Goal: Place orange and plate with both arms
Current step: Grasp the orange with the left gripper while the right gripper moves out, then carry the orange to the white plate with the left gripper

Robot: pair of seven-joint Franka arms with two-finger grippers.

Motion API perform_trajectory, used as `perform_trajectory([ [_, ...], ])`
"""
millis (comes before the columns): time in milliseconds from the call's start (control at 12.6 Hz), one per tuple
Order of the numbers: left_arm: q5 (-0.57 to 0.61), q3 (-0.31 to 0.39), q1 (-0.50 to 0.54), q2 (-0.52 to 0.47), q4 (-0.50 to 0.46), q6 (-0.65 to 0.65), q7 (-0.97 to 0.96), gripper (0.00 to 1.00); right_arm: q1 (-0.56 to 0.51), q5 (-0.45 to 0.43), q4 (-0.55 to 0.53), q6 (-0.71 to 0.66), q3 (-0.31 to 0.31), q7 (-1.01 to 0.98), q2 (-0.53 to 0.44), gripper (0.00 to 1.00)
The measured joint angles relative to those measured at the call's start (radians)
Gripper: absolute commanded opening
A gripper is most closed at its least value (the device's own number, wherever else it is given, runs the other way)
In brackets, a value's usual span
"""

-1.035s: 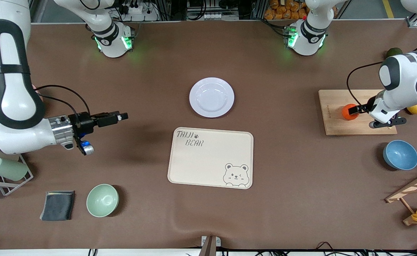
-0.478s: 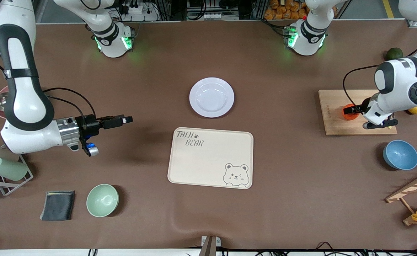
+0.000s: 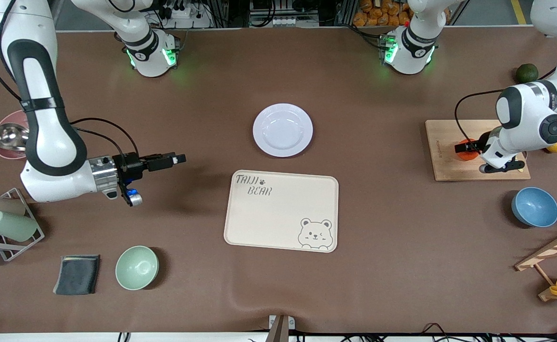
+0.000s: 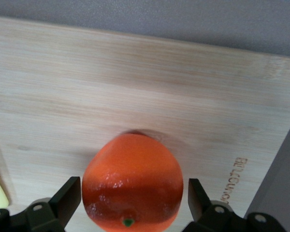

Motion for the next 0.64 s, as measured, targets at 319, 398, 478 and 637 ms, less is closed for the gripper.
perform_trajectory([
  [319,0.000,-0.004,-0.001,0.007,0.021,0.003,0.000,0.00,0.037,0.006,-0.001,0.034,0.001,-0.005,0.000,1.00],
  [398,0.000,-0.012,-0.002,0.007,0.031,0.003,0.001,0.00,0.043,0.007,-0.003,0.042,0.001,-0.005,0.000,1.00],
  [478,0.000,-0.033,-0.001,0.006,0.046,0.001,0.001,0.00,0.048,0.015,-0.009,0.058,0.001,-0.010,0.000,1.00],
  [637,-0.001,-0.116,-0.001,-0.006,0.097,-0.051,0.001,0.00,0.060,0.045,-0.042,0.084,0.001,-0.073,0.000,1.00],
])
